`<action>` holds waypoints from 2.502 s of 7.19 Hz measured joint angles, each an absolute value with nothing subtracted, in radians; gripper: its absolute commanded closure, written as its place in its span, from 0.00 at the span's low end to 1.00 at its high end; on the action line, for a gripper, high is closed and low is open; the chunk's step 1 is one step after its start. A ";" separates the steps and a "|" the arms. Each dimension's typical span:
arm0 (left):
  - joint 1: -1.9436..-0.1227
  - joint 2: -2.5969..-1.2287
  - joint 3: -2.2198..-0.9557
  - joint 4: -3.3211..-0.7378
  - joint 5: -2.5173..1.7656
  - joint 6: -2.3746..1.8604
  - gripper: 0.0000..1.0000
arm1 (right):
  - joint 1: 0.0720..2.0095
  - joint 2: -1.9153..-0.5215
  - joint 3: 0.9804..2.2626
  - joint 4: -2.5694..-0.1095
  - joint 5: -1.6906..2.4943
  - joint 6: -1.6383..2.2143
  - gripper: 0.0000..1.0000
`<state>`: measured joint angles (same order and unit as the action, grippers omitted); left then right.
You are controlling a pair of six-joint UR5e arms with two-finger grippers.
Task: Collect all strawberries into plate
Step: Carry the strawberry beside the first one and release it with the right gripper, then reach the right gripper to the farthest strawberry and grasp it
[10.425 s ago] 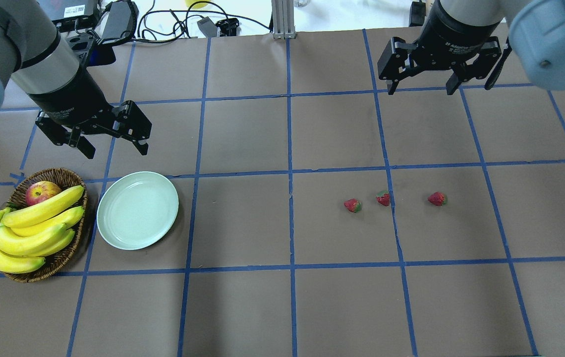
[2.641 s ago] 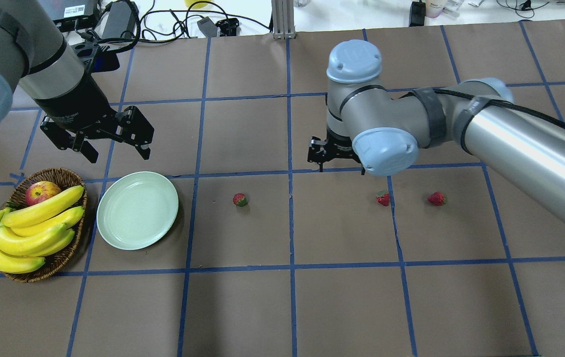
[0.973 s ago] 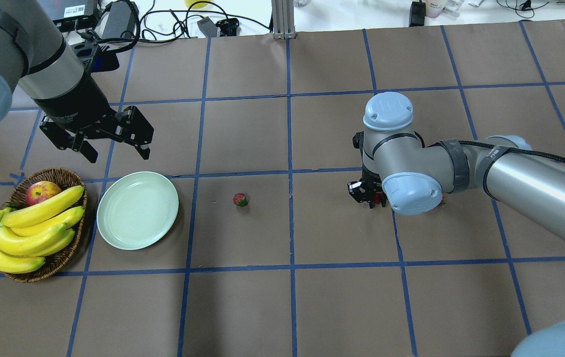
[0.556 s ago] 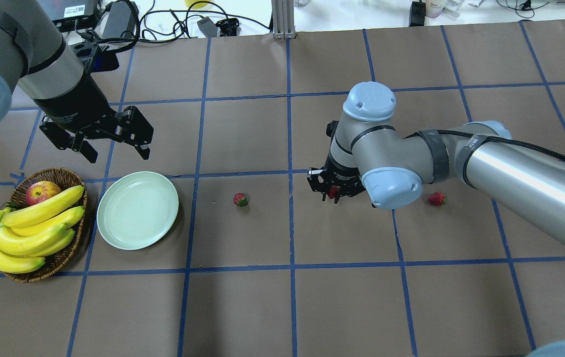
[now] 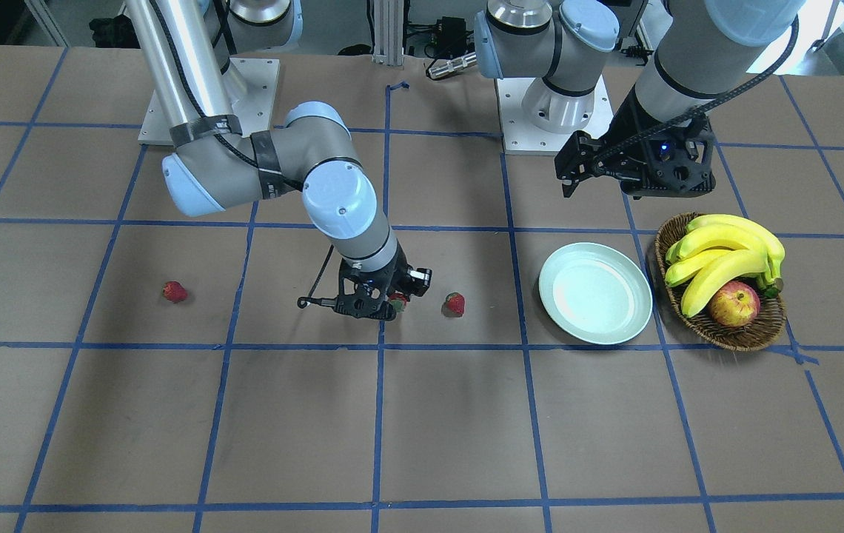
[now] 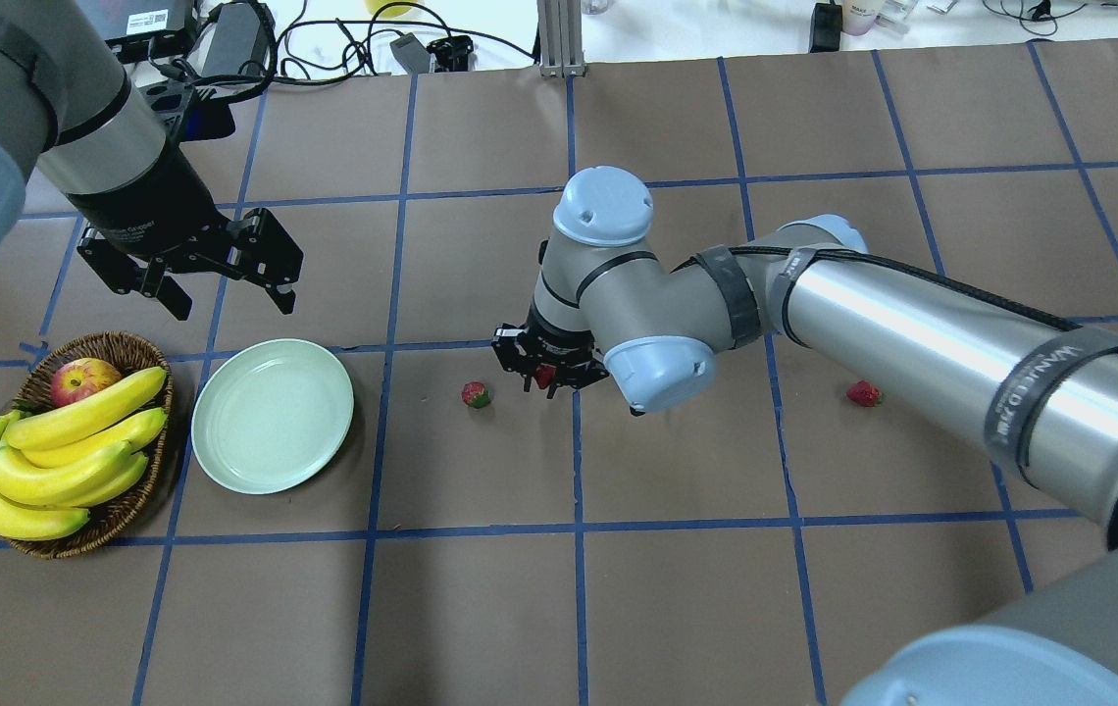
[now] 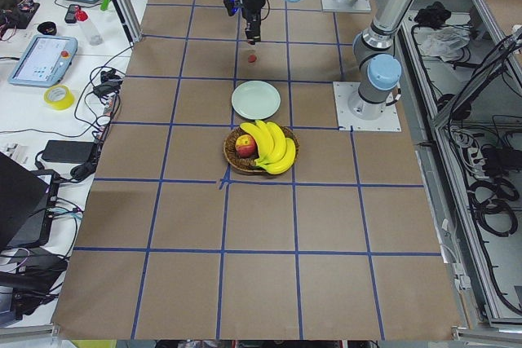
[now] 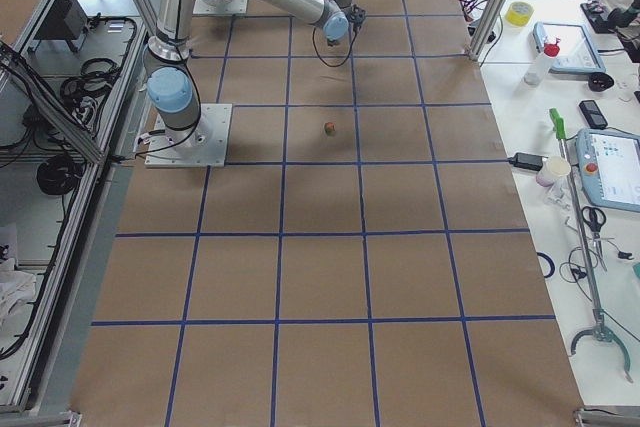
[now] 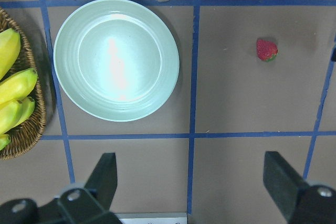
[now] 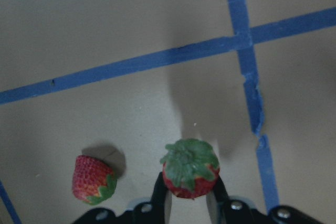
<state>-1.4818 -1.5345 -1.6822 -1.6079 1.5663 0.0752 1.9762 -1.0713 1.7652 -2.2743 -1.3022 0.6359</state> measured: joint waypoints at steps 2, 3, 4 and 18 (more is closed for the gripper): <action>-1.482 -1.535 -1.682 -1.607 1.569 0.075 0.00 | 1.990 -1.049 1.749 -2.288 -1.303 0.651 0.00; -1.482 -1.535 -1.681 -1.606 1.569 0.075 0.00 | 1.990 -1.050 1.748 -2.287 -1.305 0.654 0.01; -1.482 -1.535 -1.681 -1.606 1.569 0.075 0.00 | 1.991 -1.056 1.751 -2.284 -1.313 0.658 0.04; -1.483 -1.538 -1.680 -1.600 1.568 0.075 0.00 | 1.315 -1.346 2.202 -2.375 -1.556 -0.322 0.42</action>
<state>-1.4834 -1.5383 -1.6798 -1.6000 1.5678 0.0747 1.3148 -1.3463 2.2016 -2.3752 -1.5563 -0.3219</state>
